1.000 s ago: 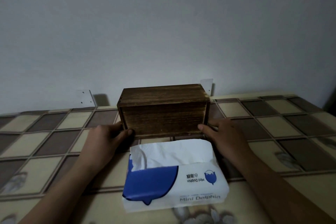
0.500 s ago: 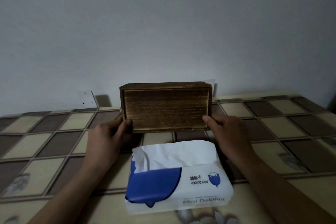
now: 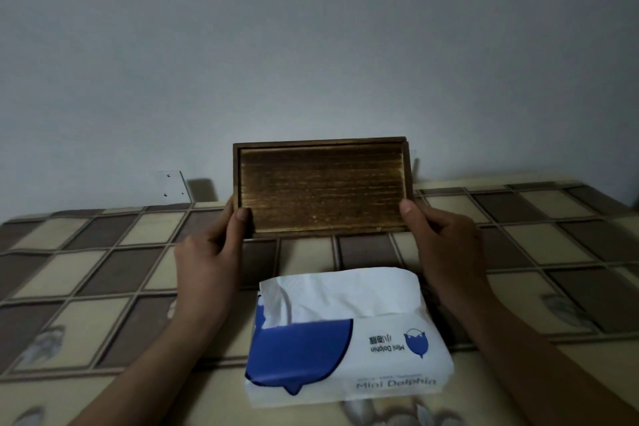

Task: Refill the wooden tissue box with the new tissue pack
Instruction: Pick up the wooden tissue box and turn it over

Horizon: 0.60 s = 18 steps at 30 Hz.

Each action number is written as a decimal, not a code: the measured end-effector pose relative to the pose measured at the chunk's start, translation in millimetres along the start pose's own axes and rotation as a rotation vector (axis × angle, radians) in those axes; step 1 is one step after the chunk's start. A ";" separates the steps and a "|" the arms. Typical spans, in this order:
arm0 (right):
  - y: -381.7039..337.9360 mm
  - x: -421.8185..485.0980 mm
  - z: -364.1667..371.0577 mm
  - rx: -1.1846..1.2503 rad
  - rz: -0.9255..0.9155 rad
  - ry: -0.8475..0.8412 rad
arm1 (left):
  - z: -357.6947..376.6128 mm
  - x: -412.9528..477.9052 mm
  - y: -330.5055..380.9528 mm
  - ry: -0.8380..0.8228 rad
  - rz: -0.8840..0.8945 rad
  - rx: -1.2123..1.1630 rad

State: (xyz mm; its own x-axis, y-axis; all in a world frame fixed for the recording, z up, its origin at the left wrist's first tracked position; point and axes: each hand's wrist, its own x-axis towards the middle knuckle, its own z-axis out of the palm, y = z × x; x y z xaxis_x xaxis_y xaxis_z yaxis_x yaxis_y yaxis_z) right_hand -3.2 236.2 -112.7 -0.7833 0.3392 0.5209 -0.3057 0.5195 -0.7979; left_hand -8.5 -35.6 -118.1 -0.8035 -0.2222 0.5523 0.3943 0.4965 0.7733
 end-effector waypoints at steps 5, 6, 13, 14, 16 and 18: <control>0.3 -0.6 0.5 0.056 -0.011 0.001 | 0.8 0.8 2.8 0.039 -0.013 0.014; 1.1 -0.5 0.5 0.056 -0.013 0.000 | 1.5 1.2 3.6 0.041 -0.028 0.007; 4.8 0.2 3.2 0.009 0.012 -0.041 | -0.6 5.4 4.6 0.087 -0.078 -0.025; 5.0 0.5 3.8 0.000 0.015 -0.043 | -1.6 5.7 4.5 0.083 -0.083 -0.019; 5.1 0.8 3.3 -0.004 0.023 -0.056 | -3.0 5.8 5.5 0.069 -0.089 -0.020; 7.1 1.0 3.0 -0.009 0.044 -0.084 | -3.7 5.8 7.7 0.054 -0.082 -0.015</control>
State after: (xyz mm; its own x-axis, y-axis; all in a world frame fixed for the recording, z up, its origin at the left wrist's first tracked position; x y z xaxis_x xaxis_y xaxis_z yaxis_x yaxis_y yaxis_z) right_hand -7.8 237.9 -118.7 -0.8385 0.2952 0.4580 -0.2654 0.5127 -0.8165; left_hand -8.5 -36.2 -107.8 -0.8085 -0.3064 0.5024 0.3348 0.4626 0.8209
